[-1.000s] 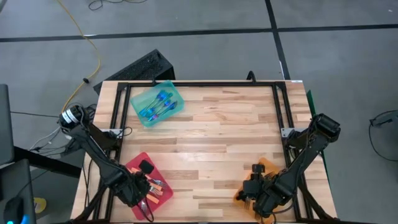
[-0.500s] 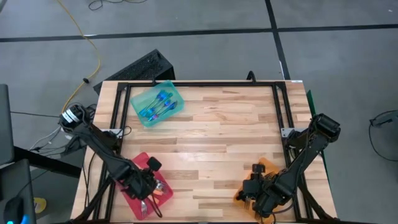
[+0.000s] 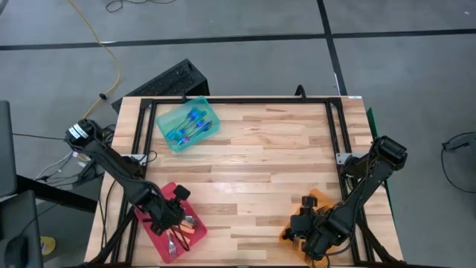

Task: Sort silverware by color (type)
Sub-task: Put the orange fork into the red bin

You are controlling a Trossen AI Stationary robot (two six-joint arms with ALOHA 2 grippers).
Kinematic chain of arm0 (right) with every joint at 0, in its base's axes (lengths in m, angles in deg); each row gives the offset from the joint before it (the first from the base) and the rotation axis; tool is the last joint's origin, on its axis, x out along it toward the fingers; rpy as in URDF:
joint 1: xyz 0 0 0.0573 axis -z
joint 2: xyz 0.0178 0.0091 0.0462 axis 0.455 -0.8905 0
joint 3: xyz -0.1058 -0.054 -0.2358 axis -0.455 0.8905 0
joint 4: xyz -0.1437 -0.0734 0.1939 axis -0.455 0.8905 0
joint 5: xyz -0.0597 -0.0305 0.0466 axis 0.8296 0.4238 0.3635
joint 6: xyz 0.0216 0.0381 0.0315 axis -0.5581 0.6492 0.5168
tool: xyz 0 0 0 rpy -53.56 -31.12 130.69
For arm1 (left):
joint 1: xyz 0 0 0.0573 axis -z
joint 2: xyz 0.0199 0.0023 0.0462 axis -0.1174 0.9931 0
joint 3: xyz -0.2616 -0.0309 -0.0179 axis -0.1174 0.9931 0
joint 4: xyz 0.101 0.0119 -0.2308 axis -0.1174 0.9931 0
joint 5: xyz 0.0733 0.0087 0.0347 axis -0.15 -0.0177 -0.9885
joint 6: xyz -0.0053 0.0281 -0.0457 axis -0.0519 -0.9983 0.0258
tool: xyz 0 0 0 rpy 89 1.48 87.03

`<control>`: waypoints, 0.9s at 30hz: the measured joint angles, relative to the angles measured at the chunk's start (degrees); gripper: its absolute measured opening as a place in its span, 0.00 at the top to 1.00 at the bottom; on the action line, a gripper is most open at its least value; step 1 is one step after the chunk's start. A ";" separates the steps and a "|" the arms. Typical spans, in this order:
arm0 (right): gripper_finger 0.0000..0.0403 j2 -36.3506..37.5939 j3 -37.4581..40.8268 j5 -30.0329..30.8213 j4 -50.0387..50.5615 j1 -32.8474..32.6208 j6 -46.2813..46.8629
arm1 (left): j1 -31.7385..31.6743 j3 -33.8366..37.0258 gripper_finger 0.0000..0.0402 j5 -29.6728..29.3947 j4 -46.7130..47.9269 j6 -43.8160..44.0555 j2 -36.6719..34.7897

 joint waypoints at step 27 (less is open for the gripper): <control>0.52 0.00 0.00 -0.01 -0.10 0.00 -0.10 | -0.22 8.30 0.84 1.30 -7.86 0.09 -1.31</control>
